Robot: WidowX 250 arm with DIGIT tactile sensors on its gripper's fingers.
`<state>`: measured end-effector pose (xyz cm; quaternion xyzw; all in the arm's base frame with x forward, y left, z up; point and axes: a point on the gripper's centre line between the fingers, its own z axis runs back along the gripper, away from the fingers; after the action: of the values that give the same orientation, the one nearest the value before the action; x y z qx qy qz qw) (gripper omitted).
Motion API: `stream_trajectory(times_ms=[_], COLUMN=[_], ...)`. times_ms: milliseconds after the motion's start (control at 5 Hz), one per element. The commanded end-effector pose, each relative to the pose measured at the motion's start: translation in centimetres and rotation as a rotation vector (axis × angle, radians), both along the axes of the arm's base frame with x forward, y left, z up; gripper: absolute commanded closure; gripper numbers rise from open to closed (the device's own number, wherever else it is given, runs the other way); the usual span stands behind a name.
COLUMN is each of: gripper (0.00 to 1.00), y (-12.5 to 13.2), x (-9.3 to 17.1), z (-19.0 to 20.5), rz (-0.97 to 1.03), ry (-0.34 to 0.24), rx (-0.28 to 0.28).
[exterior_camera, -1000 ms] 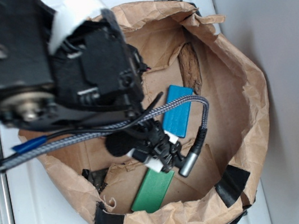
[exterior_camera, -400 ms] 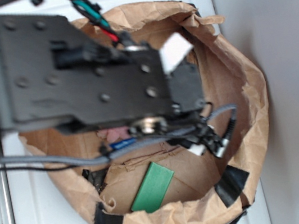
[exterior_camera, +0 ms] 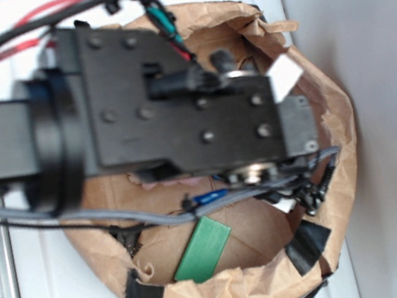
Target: Grab the blue block.
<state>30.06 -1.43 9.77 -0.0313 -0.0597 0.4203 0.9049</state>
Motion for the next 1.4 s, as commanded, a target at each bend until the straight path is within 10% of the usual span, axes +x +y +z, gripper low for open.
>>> stream_trajectory(times_ms=[0, 400, 1200], gripper=[0.00, 0.00, 0.00], y=[0.5, 1.1, -1.0], x=[0.6, -0.5, 2.3], z=[1.4, -0.5, -3.9], rz=[0.016, -0.048, 0.017], ry=[-0.047, 0.019, -0.040], rx=[-0.007, -0.036, -0.011])
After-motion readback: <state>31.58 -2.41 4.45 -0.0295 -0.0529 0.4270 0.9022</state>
